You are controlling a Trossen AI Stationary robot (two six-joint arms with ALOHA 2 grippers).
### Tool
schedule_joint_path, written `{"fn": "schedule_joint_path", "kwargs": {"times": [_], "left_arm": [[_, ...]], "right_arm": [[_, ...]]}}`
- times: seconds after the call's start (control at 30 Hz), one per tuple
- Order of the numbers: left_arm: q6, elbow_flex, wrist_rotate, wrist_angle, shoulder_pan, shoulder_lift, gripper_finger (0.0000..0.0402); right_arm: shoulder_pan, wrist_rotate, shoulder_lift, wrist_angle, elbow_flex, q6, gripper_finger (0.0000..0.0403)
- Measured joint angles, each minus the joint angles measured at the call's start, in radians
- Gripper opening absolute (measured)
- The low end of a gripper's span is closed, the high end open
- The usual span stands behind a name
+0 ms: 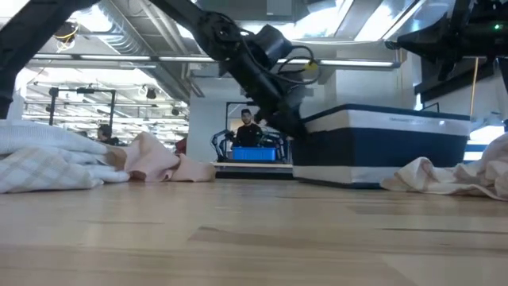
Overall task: Fold towel
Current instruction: Move the blue laundry bin to the top right, then fold the pink towel
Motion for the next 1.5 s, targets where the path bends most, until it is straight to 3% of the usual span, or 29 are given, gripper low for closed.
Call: {"fn": "schedule_joint_path", "kwargs": {"times": [0.17,0.27,0.5,0.67,0.77,0.9,1.13,1.27,1.5], "left_arm": [[-0.008,0.069,-0.001,0.103,0.034,0.059,0.0131],[-0.005,0.095,-0.002,0.055,0.044,0.075,0.0131],[0.035,0.176,-0.024,-0.328,-0.008,-0.080,0.0131],[0.018,0.175,-0.258,-0.635,-0.106,-0.260,0.0131],[-0.066,0.169,-0.299,-0.796,-0.143,-0.357,0.0131],[-0.158,0.080,-0.308,-0.915,-0.171,-0.454,0.0131],[-0.259,-0.195,-0.320,-0.897,-0.163,-0.638,0.0131],[-0.321,-0.336,-0.309,-0.913,-0.181,-0.682,0.0131],[-0.437,-0.507,-0.252,-0.939,-0.266,-0.656,0.0131]], "right_arm": [[0.000,0.000,0.000,-0.003,0.000,0.000,0.0026],[0.000,0.000,0.000,-0.010,0.000,0.000,0.0026],[0.000,-0.001,0.000,-0.046,0.000,0.003,0.0026],[0.000,-0.078,0.000,-0.062,0.000,0.123,0.0026],[0.000,-0.126,0.000,-0.069,0.000,0.153,0.0030],[0.000,-0.149,0.000,-0.079,0.000,0.174,0.0064],[0.000,-0.203,0.000,-0.075,0.000,0.200,0.0126],[0.000,-0.203,0.000,-0.070,0.000,0.200,0.0133],[0.000,-0.204,0.000,-0.068,0.000,0.199,0.0134]]}}
